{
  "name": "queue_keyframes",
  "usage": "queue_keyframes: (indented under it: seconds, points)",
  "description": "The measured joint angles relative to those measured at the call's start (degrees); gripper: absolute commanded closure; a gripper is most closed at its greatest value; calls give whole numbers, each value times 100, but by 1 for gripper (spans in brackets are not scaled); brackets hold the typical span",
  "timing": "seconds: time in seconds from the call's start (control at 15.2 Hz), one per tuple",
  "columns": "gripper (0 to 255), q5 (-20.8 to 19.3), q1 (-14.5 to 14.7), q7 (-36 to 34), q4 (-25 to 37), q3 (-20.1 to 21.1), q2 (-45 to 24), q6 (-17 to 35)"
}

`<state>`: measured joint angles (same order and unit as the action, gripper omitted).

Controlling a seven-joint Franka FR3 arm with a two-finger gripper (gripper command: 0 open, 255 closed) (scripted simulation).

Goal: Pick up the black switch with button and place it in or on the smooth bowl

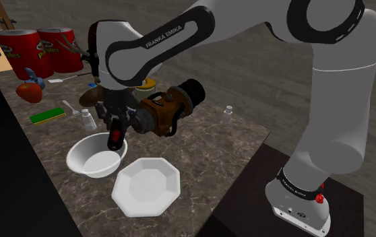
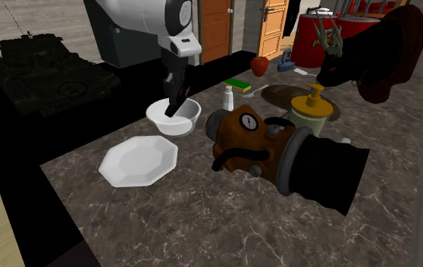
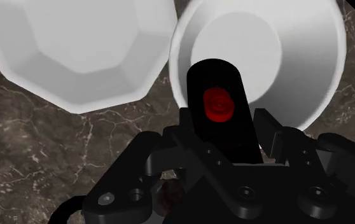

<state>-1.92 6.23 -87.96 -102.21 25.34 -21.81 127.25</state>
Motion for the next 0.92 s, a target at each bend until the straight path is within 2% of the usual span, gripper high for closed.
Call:
queue_keyframes:
  seconds: [0.33,0.46,0.92]
  points:
    - [255,-453,615,-465,1734,-139,-1150,-600]
    - [255,-505,684,-501,1885,-168,-1310,-592]
    - [255,-594,739,-528,1768,-233,-1577,-220]
